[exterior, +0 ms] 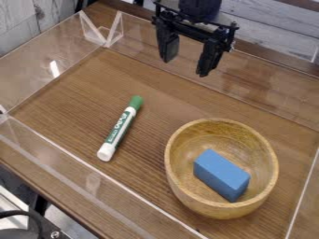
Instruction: Remove the blue block from inside the brown bowl and put it on the table
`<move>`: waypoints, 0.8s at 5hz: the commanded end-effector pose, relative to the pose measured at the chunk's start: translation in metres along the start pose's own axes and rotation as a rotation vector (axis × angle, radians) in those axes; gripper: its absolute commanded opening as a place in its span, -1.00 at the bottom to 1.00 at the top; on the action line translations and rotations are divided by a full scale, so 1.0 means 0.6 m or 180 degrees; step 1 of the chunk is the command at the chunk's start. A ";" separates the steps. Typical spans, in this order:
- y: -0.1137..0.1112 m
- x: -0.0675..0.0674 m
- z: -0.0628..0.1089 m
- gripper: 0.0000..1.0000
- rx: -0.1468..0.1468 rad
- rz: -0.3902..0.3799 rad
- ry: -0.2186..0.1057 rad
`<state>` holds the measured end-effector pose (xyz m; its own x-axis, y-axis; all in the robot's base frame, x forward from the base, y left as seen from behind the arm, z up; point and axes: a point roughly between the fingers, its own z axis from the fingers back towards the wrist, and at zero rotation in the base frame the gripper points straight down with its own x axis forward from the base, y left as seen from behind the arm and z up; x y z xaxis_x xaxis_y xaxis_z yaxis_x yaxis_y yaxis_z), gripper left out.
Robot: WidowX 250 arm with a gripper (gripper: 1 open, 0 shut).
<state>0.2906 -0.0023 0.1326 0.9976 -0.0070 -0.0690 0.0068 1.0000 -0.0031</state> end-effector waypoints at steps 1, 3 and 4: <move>-0.014 -0.011 -0.009 1.00 -0.0024 0.0248 0.0038; -0.086 -0.055 -0.011 1.00 -0.0138 0.1342 -0.0090; -0.120 -0.064 -0.017 1.00 -0.0207 0.1891 -0.0164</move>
<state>0.2472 -0.0726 0.1085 0.8267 0.5581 -0.0720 -0.5589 0.8292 0.0096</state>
